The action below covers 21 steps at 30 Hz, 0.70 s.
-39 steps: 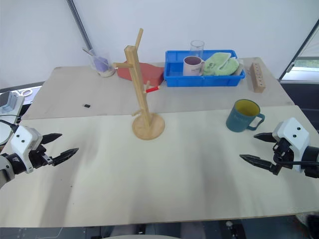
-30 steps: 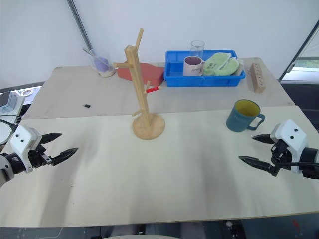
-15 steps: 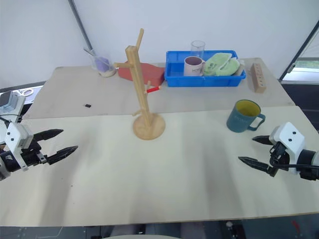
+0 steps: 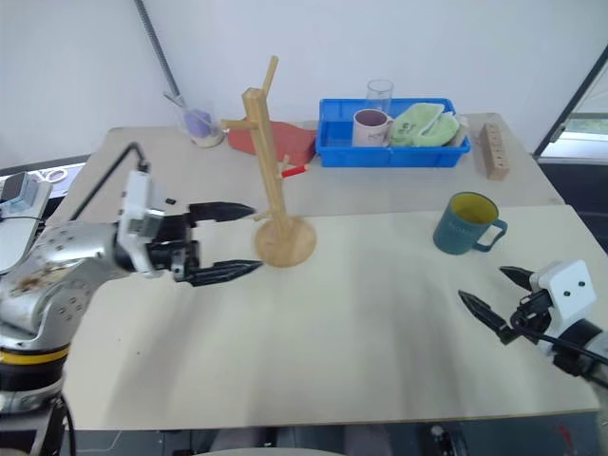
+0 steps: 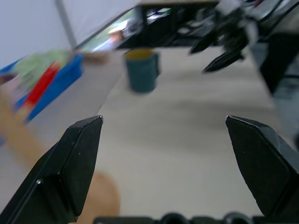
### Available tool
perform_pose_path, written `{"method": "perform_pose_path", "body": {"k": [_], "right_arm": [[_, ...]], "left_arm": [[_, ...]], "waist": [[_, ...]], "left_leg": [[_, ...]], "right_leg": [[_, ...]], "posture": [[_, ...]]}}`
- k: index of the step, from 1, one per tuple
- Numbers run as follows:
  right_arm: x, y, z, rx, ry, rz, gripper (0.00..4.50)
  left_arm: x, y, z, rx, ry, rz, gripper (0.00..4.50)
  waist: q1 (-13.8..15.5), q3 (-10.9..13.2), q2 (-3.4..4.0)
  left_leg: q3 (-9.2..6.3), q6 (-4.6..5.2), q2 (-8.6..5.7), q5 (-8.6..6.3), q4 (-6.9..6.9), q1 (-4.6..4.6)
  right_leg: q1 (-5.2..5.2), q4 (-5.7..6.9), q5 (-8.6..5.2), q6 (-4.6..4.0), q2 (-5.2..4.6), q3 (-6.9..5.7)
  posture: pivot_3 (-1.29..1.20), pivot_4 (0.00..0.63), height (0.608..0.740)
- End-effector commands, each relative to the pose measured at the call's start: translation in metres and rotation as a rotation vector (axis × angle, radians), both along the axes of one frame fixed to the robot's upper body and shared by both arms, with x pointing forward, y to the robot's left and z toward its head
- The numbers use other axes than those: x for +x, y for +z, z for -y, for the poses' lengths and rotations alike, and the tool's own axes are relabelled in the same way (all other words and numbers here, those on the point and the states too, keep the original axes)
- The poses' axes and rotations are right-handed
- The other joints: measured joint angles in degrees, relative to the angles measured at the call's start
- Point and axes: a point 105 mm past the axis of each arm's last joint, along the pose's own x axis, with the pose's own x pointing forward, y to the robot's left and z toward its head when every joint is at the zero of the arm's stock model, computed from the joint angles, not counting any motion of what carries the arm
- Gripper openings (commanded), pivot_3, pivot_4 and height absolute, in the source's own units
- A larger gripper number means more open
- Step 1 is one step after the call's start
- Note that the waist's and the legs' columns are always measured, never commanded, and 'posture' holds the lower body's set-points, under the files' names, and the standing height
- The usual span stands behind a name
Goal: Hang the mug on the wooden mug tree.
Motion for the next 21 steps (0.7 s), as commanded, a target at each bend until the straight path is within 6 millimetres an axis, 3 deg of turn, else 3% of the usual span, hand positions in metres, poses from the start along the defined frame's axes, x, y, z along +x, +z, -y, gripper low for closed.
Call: {"method": "perform_pose_path", "body": {"k": [1, 6, 13, 21], "right_arm": [[0.008, 0.015, 0.005, -0.038, -0.151, 0.120, 4.48], [0.018, 0.010, 0.018, -0.060, -0.337, 0.163, 4.48], [0.040, 0.001, 0.038, -0.014, -0.457, 0.158, 4.48], [0.065, -0.006, 0.045, 0.005, -0.494, 0.153, 4.48]], "left_arm": [[-0.002, -0.007, 0.015, 0.037, -0.064, 0.015, 4.50], [0.000, -0.012, 0.038, 0.038, -0.128, 0.033, 4.50], [0.004, -0.023, 0.046, 0.039, -0.144, 0.055, 4.50], [0.003, -0.024, 0.054, 0.022, -0.162, 0.065, 4.50]], "waist": [[-0.74, -0.07, 0.15], [-1.06, -0.07, 0.14], [-1.17, -0.07, 0.14], [-1.16, -0.08, 0.16]], "left_leg": [[-0.01, 0.00, 0.00, 0.00, 0.02, 0.00], [-0.24, 0.04, 0.02, 0.02, 0.11, 0.02], [-0.23, 0.54, 0.02, 0.33, 0.08, 0.01], [-0.24, 0.63, 0.02, 0.37, 0.02, -0.04]], "right_leg": [[-0.02, 0.02, 0.00, 0.00, 0.04, 0.11], [-0.08, 0.37, -0.01, -0.02, 0.30, 0.21], [-0.03, 0.39, -0.01, -0.02, 0.30, 0.26], [-0.01, 0.45, -0.02, -0.02, 0.33, 0.27]], "posture": [[0.00, 0.150, 0.740], [0.00, 0.150, 0.740], [0.00, 0.150, 0.740], [0.00, 0.150, 0.740]]}}
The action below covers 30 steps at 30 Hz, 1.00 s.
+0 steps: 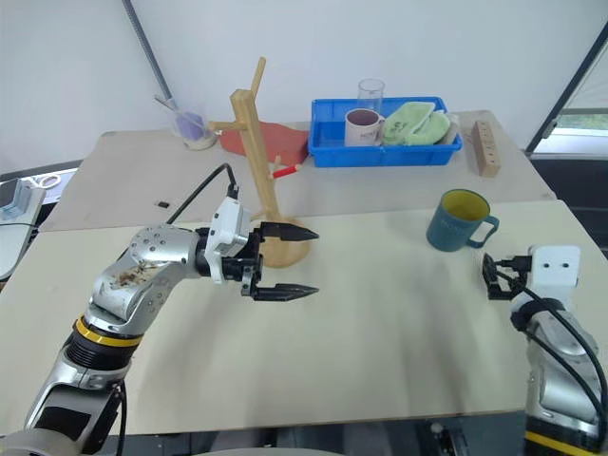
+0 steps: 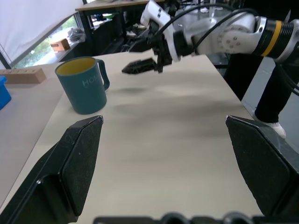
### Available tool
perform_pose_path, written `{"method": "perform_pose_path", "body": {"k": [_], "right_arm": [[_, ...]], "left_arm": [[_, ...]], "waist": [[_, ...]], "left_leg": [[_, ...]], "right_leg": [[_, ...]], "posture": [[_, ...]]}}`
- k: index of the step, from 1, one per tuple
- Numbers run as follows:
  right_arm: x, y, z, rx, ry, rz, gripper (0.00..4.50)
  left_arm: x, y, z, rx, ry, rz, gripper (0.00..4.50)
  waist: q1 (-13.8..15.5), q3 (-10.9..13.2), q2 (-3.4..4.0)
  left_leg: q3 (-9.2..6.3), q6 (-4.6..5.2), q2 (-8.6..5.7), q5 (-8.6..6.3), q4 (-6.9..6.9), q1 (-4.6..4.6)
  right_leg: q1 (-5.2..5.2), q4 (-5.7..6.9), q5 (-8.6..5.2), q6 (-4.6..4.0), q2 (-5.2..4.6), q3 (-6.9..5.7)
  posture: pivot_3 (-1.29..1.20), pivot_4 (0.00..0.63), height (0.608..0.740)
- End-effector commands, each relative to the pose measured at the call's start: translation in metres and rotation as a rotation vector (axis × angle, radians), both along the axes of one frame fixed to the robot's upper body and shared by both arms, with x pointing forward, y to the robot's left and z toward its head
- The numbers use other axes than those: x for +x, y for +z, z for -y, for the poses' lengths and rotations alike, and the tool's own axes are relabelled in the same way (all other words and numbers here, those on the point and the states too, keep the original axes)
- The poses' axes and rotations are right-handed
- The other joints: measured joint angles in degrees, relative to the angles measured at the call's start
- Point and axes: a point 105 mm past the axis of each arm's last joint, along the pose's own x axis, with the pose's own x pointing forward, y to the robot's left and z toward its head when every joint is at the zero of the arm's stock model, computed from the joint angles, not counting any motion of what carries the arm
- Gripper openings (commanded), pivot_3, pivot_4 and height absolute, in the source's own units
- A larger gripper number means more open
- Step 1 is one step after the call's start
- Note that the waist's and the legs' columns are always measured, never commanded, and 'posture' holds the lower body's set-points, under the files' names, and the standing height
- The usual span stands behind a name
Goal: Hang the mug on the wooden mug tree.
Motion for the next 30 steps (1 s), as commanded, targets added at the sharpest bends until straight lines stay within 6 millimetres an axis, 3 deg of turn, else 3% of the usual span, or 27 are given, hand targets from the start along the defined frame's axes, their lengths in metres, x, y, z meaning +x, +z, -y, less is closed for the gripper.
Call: {"method": "perform_pose_path", "body": {"k": [1, 30], "right_arm": [[0.012, 0.012, 0.003, -0.024, -0.014, 0.047, 4.48], [0.057, 0.009, 0.006, 0.019, -0.008, 0.060, 4.48]], "left_arm": [[-0.003, 0.006, 0.004, -0.011, -0.019, 0.039, 4.50], [0.001, 0.010, 0.003, 0.006, 0.018, 0.049, 4.50]], "waist": [[-0.10, 0.00, 0.00], [-0.24, 0.00, 0.00]], "left_leg": [[-0.02, 0.00, 0.00, 0.00, 0.01, 0.01], [-0.01, 0.10, -0.01, 0.06, -0.05, 0.00]], "right_leg": [[0.01, -0.01, 0.00, 0.00, 0.02, 0.00], [0.10, 0.03, 0.01, 0.02, 0.07, 0.09]], "posture": [[0.00, 0.150, 0.740], [0.00, 0.150, 0.740]]}}
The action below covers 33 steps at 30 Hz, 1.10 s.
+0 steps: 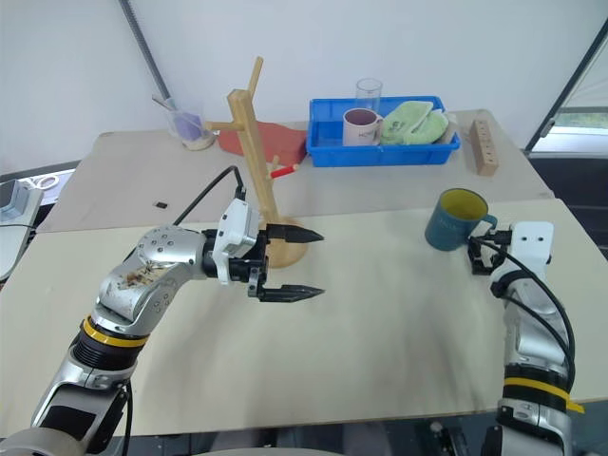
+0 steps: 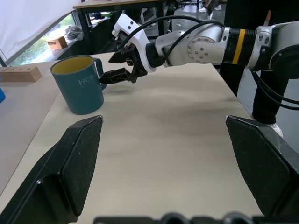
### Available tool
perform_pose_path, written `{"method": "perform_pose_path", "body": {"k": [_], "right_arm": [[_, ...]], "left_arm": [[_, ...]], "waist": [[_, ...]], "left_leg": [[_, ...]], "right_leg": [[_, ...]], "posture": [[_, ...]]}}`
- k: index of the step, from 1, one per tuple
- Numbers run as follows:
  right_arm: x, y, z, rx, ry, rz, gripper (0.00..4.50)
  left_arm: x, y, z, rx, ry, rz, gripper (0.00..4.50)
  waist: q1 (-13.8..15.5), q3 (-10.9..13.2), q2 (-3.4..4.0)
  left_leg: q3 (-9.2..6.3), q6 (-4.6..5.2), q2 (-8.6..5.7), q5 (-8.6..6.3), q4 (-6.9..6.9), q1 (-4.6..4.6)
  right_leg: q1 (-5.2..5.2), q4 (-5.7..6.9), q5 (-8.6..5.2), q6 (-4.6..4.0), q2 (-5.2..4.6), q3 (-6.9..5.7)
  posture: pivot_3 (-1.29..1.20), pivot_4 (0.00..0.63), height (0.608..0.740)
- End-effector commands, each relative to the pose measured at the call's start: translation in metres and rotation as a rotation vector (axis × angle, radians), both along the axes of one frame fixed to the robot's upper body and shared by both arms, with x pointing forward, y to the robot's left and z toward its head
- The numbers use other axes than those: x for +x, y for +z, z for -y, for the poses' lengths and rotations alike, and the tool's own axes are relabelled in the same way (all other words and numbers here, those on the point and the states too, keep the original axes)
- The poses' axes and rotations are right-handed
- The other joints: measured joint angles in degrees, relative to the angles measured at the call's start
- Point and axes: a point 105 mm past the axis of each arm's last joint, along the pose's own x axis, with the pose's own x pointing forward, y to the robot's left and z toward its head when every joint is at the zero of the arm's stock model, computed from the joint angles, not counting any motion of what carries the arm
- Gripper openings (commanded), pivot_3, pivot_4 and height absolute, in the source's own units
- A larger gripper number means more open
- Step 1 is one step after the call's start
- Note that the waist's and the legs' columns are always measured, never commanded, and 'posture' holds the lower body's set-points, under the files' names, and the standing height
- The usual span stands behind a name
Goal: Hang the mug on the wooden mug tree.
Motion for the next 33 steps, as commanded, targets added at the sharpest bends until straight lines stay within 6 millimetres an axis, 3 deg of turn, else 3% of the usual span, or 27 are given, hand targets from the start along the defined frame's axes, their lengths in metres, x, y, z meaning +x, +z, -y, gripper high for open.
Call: {"method": "perform_pose_path", "body": {"k": [1, 3, 8, 14, 16, 19, 22, 28, 33], "right_arm": [[0.006, 0.017, 0.003, -0.035, 0.008, 0.054, 4.48], [0.008, 0.016, 0.003, -0.021, 0.012, 0.052, 4.23], [0.014, 0.015, 0.002, -0.003, 0.032, 0.057, 2.66], [0.020, 0.016, -0.005, 0.010, 0.084, 0.062, 0.46], [0.021, 0.019, -0.009, 0.003, 0.113, 0.064, 0.02], [0.021, 0.023, -0.013, -0.043, 0.158, 0.062, 0.02], [0.012, 0.044, -0.026, -0.250, 0.295, 0.068, 0.02], [-0.018, 0.098, -0.096, -0.782, 0.758, 0.073, 0.02], [-0.018, 0.137, -0.140, -0.979, 0.981, 0.104, 0.02]], "left_arm": [[-0.001, 0.013, -0.001, -0.007, 0.004, 0.059, 4.50], [0.000, 0.013, -0.001, -0.007, 0.006, 0.061, 4.50], [0.000, 0.015, 0.000, -0.011, 0.014, 0.065, 4.50], [0.001, 0.018, -0.003, -0.019, 0.033, 0.065, 4.50], [0.002, 0.018, -0.004, -0.024, 0.045, 0.065, 4.50], [0.003, 0.021, -0.007, -0.040, 0.067, 0.060, 4.50], [0.002, 0.024, -0.020, -0.066, 0.125, 0.044, 4.50], [-0.016, 0.024, -0.066, -0.060, 0.227, -0.010, 4.50], [-0.019, 0.020, -0.102, -0.047, 0.342, -0.060, 4.50]], "waist": [[0.00, 0.00, 0.00], [-0.01, 0.00, 0.00], [-0.02, 0.00, 0.00], [-0.06, 0.00, 0.00], [-0.07, 0.00, 0.00], [-0.05, 0.00, 0.00], [-0.04, 0.00, 0.05], [-0.70, 0.00, 0.18], [-1.19, 0.10, 0.02]], "left_leg": [[0.00, 0.00, 0.00, 0.00, 0.00, 0.00], [-0.01, 0.00, 0.00, 0.00, -0.01, 0.00], [0.00, 0.02, 0.00, 0.01, -0.02, 0.00], [0.00, 0.03, 0.00, 0.02, -0.03, 0.00], [0.00, 0.03, 0.00, 0.02, -0.04, 0.00], [-0.01, 0.03, 0.00, 0.02, -0.04, 0.00], [0.00, 0.04, 0.00, 0.02, -0.05, -0.01], [0.00, 0.05, 0.01, 0.02, -0.17, 0.12], [0.10, -0.12, 0.05, -0.11, -0.14, 0.44]], "right_leg": [[0.01, 0.00, 0.00, 0.00, 0.00, 0.01], [0.02, 0.00, 0.00, 0.00, 0.01, 0.01], [0.10, 0.01, 0.00, 0.01, 0.03, 0.03], [0.10, 0.02, 0.01, 0.01, 0.05, 0.06], [0.09, 0.02, 0.05, 0.08, 0.05, 0.07], [0.10, 0.01, 0.06, 0.11, 0.06, 0.07], [0.08, 0.01, 0.06, 0.10, 0.06, 0.09], [-0.07, 0.04, 0.11, 0.39, 0.28, 0.53], [-0.21, 0.00, -0.12, -0.02, 0.28, 0.71]], "posture": [[0.00, 0.150, 0.740], [0.00, 0.150, 0.740], [0.00, 0.150, 0.740], [0.00, 0.150, 0.740], [0.00, 0.150, 0.740], [0.00, 0.150, 0.740], [0.00, 0.150, 0.740], [0.00, 0.150, 0.740], [0.00, 0.150, 0.740]]}}
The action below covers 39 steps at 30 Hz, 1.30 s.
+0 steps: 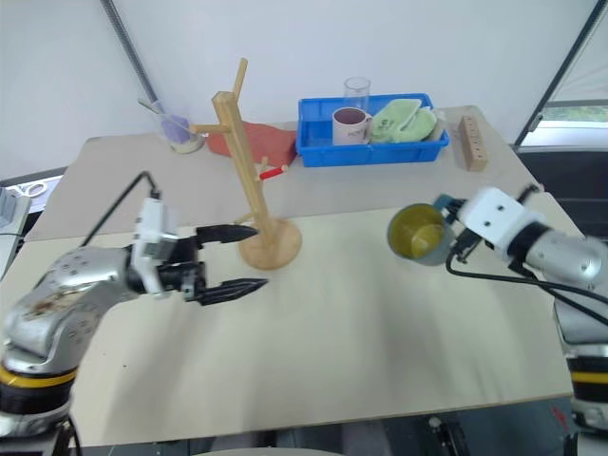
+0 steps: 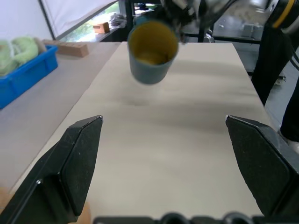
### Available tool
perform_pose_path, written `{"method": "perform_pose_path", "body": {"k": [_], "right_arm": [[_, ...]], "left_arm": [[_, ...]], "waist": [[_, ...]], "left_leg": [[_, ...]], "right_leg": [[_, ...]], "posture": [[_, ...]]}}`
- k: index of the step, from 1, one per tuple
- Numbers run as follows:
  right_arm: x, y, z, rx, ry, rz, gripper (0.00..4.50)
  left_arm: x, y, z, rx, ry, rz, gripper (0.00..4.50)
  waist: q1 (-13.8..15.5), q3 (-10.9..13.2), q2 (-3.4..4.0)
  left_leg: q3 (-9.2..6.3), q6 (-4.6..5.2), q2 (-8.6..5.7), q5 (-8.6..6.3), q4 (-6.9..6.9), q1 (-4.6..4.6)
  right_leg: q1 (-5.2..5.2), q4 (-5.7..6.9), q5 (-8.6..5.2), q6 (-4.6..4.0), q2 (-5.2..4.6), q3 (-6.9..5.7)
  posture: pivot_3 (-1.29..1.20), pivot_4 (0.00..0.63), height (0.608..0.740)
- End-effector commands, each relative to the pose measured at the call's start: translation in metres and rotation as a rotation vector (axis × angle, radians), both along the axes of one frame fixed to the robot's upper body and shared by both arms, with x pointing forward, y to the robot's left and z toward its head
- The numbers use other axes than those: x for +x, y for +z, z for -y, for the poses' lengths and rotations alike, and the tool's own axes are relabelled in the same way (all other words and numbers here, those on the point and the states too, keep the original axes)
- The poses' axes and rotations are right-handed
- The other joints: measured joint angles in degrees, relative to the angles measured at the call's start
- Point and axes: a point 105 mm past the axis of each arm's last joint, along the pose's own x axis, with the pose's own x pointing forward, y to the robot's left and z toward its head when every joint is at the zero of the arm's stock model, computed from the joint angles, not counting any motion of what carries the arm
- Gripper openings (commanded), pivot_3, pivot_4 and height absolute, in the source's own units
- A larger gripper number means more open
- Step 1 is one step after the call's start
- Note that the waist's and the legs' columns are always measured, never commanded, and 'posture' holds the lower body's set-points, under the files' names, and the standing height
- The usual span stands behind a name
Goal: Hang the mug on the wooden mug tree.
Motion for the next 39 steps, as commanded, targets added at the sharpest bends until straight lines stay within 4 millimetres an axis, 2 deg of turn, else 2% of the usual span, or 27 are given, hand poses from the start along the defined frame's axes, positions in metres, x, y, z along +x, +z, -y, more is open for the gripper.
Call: {"method": "perform_pose_path", "body": {"k": [1, 5, 8, 13, 14, 24, 31, 39], "right_arm": [[-0.002, 0.030, -0.036, -0.117, 0.176, 0.047, 0.02], [0.009, 0.044, -0.071, -0.198, 0.313, 0.036, 0.02], [0.021, 0.052, -0.094, -0.236, 0.376, 0.050, 0.02], [0.036, 0.059, -0.118, -0.278, 0.427, 0.071, 0.02], [0.039, 0.061, -0.122, -0.280, 0.432, 0.076, 0.02], [0.054, 0.067, -0.148, -0.319, 0.479, 0.109, 0.02], [0.061, 0.069, -0.164, -0.341, 0.511, 0.114, 0.02], [0.062, 0.070, -0.179, -0.362, 0.561, 0.107, 0.02]], "left_arm": [[0.001, 0.011, -0.017, 0.002, 0.066, 0.050, 4.50], [0.005, 0.011, -0.029, 0.020, 0.126, 0.069, 4.50], [0.006, 0.012, -0.028, 0.017, 0.126, 0.080, 4.50], [0.006, 0.015, -0.022, 0.002, 0.119, 0.093, 4.50], [0.006, 0.015, -0.021, 0.002, 0.119, 0.095, 4.50], [0.013, 0.025, -0.021, -0.067, 0.141, 0.096, 4.50], [0.014, 0.032, -0.025, -0.071, 0.154, 0.109, 4.50], [0.016, 0.037, -0.021, -0.065, 0.169, 0.118, 4.50]], "waist": [[0.03, 0.05, -0.08], [0.33, 0.14, -0.22], [0.68, 0.19, -0.30], [1.34, 0.14, -0.22], [1.41, 0.11, -0.16], [1.14, 0.00, 0.01], [1.01, -0.01, 0.03], [1.02, -0.01, 0.04]], "left_leg": [[0.04, -0.19, -0.02, -0.12, 0.00, -0.01], [0.16, -0.37, -0.10, -0.23, 0.00, -0.12], [0.19, -0.37, -0.10, -0.22, -0.01, -0.16], [0.18, -0.20, -0.05, -0.12, -0.10, -0.19], [0.16, 0.08, -0.02, 0.05, -0.13, -0.20], [0.10, 0.10, 0.07, 0.07, -0.16, -0.11], [0.06, 0.10, 0.11, 0.07, -0.17, -0.11], [0.02, 0.10, 0.17, 0.07, -0.19, -0.09]], "right_leg": [[-0.01, -0.03, -0.02, -0.03, -0.04, 0.00], [-0.05, -0.12, -0.02, -0.04, -0.23, -0.02], [-0.06, -0.12, -0.01, -0.05, -0.23, -0.01], [-0.12, 0.03, 0.02, -0.05, -0.10, 0.00], [-0.12, 0.03, 0.01, -0.05, -0.04, 0.00], [-0.09, 0.08, 0.01, -0.06, 0.22, 0.23], [-0.10, 0.13, 0.02, -0.08, 0.42, 0.48], [-0.13, 0.16, 0.03, -0.11, 0.54, 0.54]], "posture": [[0.00, 0.150, 0.740], [0.00, 0.150, 0.740], [0.00, 0.150, 0.740], [0.00, 0.150, 0.740], [0.00, 0.150, 0.740], [0.00, 0.150, 0.740], [0.00, 0.150, 0.740], [0.00, 0.150, 0.740]]}}
